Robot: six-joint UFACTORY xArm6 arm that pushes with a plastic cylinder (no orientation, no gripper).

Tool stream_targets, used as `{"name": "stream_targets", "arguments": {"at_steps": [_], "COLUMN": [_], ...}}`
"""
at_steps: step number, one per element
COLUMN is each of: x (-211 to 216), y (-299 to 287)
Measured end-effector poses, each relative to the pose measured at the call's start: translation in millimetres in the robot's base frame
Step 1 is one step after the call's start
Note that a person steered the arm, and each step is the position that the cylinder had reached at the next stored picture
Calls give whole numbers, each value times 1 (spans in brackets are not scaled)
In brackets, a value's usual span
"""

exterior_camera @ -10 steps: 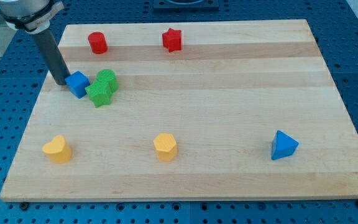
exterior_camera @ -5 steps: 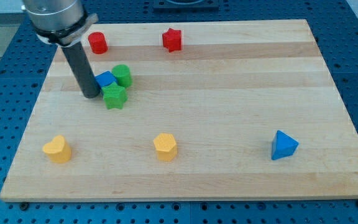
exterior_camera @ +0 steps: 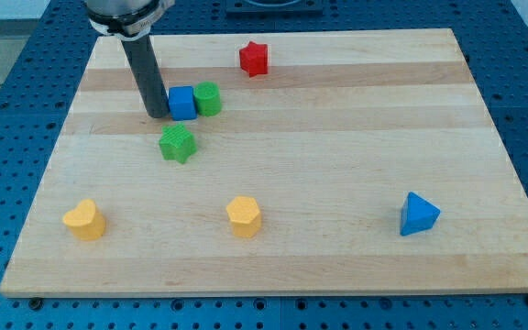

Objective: Drag the blue cube and the green circle to the right side

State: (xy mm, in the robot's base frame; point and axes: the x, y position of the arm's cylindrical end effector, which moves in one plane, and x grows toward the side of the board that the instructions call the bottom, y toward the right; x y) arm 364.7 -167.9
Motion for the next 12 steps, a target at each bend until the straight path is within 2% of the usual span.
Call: {"name": "stream_targets", "arguments": {"at_steps": [2, 7, 8, 9, 10, 12], "x": [-18, -16, -35, -36, -19, -14], "y": [0, 138, 144, 154, 193, 238]}}
